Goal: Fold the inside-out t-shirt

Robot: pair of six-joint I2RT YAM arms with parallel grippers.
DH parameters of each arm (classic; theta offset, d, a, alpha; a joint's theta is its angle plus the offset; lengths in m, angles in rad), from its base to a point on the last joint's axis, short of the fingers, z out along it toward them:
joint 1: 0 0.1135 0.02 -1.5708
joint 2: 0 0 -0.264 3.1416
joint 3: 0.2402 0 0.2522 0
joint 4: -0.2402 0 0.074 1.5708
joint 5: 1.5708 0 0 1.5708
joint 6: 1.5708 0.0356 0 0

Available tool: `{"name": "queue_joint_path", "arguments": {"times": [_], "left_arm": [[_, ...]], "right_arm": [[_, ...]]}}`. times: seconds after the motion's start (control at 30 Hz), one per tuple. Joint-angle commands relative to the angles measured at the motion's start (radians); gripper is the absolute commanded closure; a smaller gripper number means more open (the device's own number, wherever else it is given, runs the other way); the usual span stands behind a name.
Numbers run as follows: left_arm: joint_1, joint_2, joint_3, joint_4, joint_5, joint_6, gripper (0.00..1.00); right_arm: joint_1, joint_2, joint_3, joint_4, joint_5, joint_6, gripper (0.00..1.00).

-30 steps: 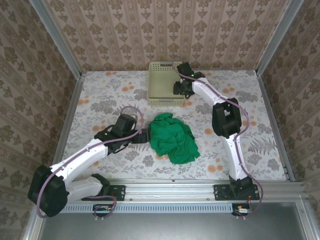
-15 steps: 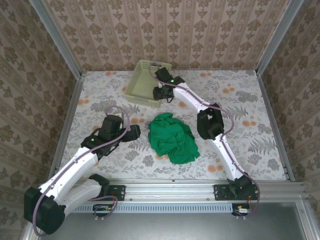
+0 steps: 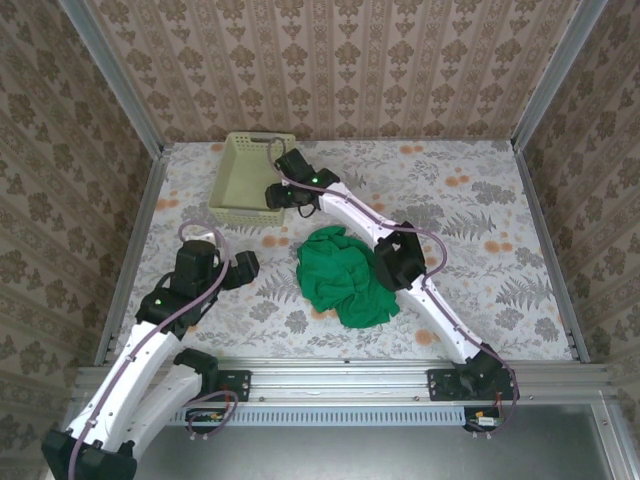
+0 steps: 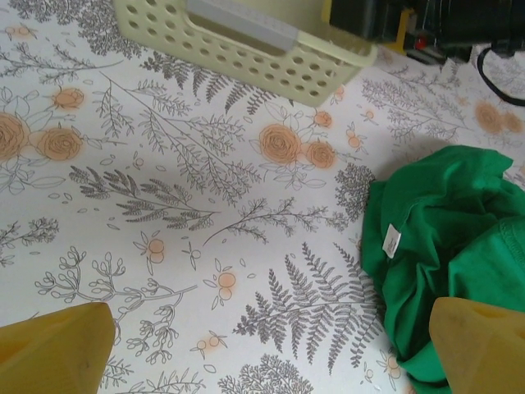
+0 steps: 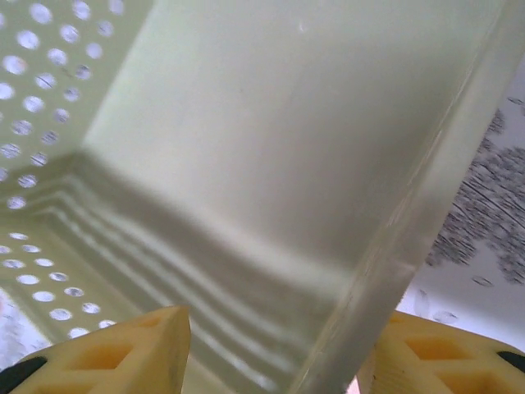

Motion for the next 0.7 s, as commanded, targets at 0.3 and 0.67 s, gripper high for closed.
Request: {"name": "queue_joint_path", "arguments": {"times": [0.3,0.67], "left_arm": [[0.009,-0.006,0.002,-0.029,0.064,0.007,0.00],[-0.138,0.154,0.020,0.064,0.116,0.017,0.00]], "right_arm": [[0.012,-0.069,0.118,-0.038,0.012,0.064,0.18],[-0.093,-0.778,-0.763,-0.096,0.169,-0.057,0.15]]}}
